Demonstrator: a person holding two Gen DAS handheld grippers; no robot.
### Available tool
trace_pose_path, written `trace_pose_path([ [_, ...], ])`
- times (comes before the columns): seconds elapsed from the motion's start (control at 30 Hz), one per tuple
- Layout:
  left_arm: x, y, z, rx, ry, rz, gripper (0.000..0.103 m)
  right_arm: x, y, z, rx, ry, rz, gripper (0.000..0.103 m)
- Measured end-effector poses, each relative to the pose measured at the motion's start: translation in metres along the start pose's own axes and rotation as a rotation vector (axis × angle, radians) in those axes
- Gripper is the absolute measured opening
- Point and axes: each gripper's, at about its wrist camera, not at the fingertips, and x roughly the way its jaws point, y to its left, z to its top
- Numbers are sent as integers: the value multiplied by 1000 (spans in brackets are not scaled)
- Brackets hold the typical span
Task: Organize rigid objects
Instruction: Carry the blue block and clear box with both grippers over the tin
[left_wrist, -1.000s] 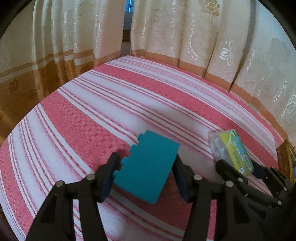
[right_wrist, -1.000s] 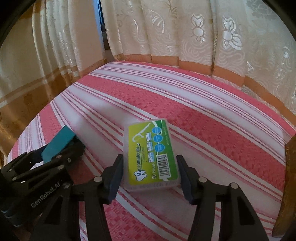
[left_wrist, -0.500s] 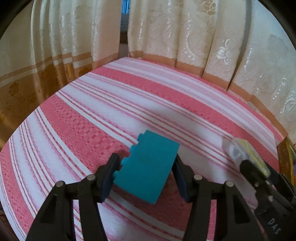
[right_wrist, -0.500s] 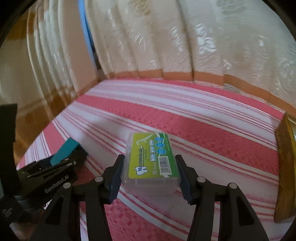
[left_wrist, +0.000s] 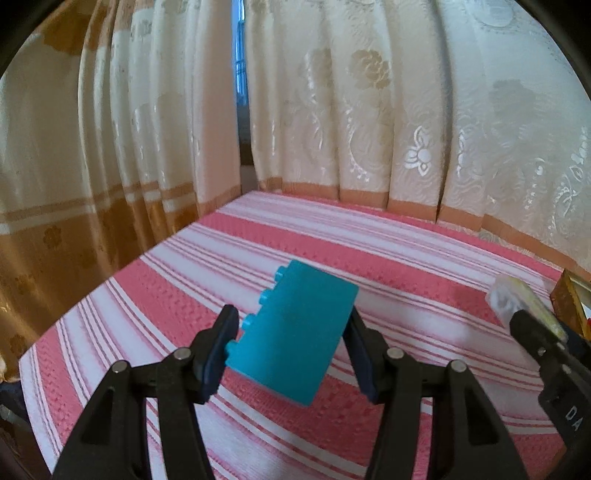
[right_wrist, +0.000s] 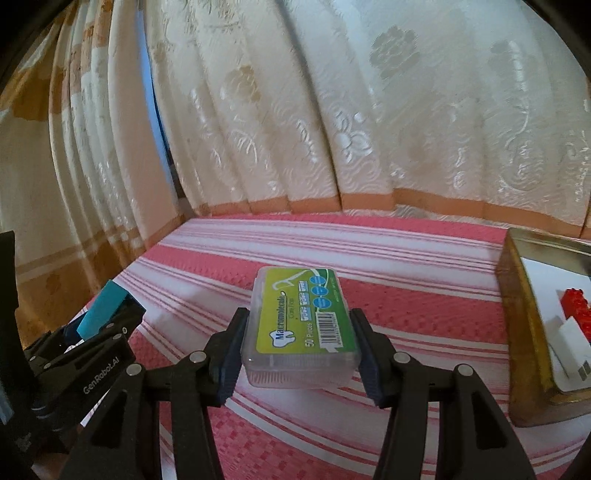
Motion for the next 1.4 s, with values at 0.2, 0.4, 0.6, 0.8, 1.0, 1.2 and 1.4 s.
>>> trace_pose_path([
  [0.2,-7,-7,-1,12,-35,5,57,-12,-3,-4,-19,-28,-18,56],
  [0.4,-15,-15,-4,12,-48,-8,57,-27,-4,-6,-50,-75,-47,56],
  [0.6,-21,-27,-7,31,-56,-26,57,-35,-8,-9,-67,-94,-63,56],
  [0.8,-27,-40,-10,47,-58,-45,57,-44,-16,-10,-71,-109,-75,56],
  [1.0,-33,-55,-13,58,-48,-82,57,-55,-25,-12,-77,-127,-89,56],
  [1.2,-40,-72,-16,76,-48,-105,57,-64,-38,-13,-68,-140,-104,56],
  [1.4,-46,-86,-19,91,-55,-118,57,-74,-52,-14,-53,-158,-120,56],
])
